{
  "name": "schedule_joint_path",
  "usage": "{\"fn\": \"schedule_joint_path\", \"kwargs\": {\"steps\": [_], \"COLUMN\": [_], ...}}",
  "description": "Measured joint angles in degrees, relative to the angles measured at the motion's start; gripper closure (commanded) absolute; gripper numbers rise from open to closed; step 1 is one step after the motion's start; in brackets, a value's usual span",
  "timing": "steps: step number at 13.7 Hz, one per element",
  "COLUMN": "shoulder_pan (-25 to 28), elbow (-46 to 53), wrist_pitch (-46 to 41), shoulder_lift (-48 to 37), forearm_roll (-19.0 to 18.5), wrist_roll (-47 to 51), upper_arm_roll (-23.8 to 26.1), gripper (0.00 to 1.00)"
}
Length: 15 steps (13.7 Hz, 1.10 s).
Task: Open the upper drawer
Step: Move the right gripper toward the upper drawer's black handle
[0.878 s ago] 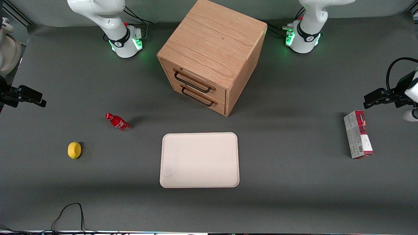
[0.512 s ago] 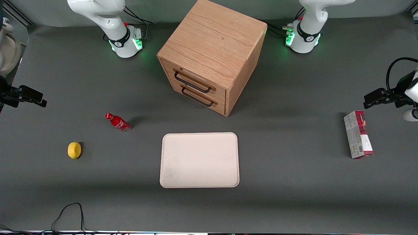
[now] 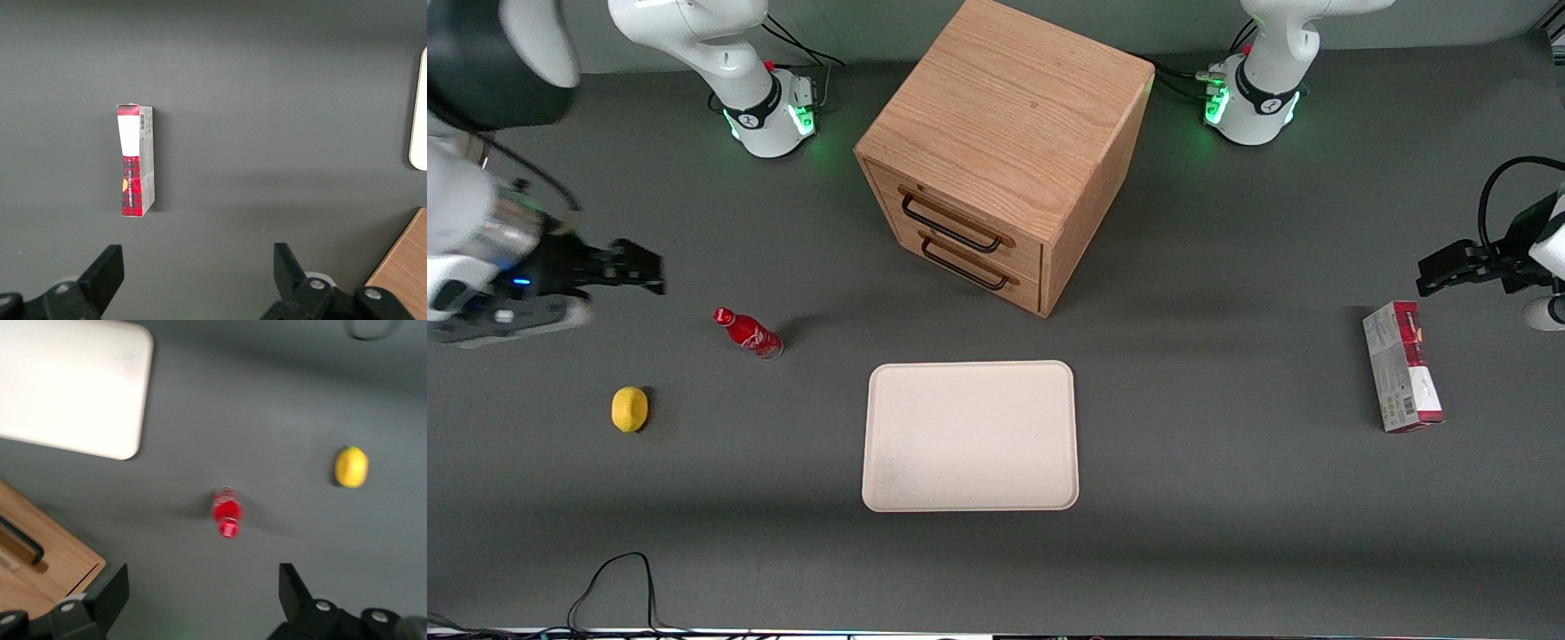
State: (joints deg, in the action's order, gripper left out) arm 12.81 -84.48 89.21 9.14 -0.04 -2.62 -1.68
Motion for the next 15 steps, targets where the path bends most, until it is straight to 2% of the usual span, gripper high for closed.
{"fn": "schedule_joint_path", "kwargs": {"steps": [6,8,11,15], "shoulder_pan": [17.1,22.0,25.2,25.4], "elbow": [1.2,1.4,1.3,1.3], "wrist_pitch": [2.4,2.9,2.9,2.9], "shoulder_lift": [2.7,2.9,3.3,3.8], "forearm_roll": [0.0,0.0,0.9,6.4], "wrist_roll": [-0.4,-3.9,-6.5,-10.4], "upper_arm_roll": [0.3,0.3,0.3,0.3], "gripper": [0.00,0.00,0.00,0.00]}}
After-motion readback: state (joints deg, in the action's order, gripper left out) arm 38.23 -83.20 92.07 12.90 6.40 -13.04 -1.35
